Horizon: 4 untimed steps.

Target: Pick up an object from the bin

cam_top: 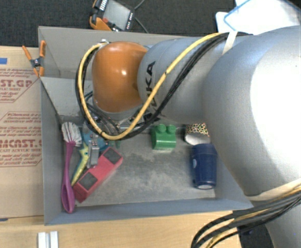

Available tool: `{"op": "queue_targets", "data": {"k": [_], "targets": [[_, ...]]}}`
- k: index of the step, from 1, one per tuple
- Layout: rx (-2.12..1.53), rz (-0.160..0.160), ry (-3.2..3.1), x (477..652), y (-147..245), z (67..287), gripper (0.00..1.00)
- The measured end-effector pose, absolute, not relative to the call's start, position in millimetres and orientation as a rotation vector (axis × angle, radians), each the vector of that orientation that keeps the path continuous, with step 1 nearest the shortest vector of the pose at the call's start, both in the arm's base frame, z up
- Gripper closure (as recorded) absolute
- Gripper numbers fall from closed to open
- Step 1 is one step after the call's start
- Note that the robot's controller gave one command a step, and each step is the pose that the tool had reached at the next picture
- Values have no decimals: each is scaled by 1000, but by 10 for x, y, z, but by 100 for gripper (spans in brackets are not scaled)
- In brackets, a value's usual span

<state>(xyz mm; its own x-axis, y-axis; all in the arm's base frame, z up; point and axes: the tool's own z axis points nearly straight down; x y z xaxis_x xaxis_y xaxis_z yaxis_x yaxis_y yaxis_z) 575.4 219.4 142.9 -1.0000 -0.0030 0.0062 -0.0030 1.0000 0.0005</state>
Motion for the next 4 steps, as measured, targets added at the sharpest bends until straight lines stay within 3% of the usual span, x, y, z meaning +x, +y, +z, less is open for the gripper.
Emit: {"op": "queue_targets", "data": {"k": [1,2,3,4], "targets": [[1,-3,-3143,5776,2182,1480,0],[736,-1,-3052,5055,1650,702,0],[663,-5,-3076,5053,1603,1269,0],[716,-6,-3048,5019,1650,761,0]]}}
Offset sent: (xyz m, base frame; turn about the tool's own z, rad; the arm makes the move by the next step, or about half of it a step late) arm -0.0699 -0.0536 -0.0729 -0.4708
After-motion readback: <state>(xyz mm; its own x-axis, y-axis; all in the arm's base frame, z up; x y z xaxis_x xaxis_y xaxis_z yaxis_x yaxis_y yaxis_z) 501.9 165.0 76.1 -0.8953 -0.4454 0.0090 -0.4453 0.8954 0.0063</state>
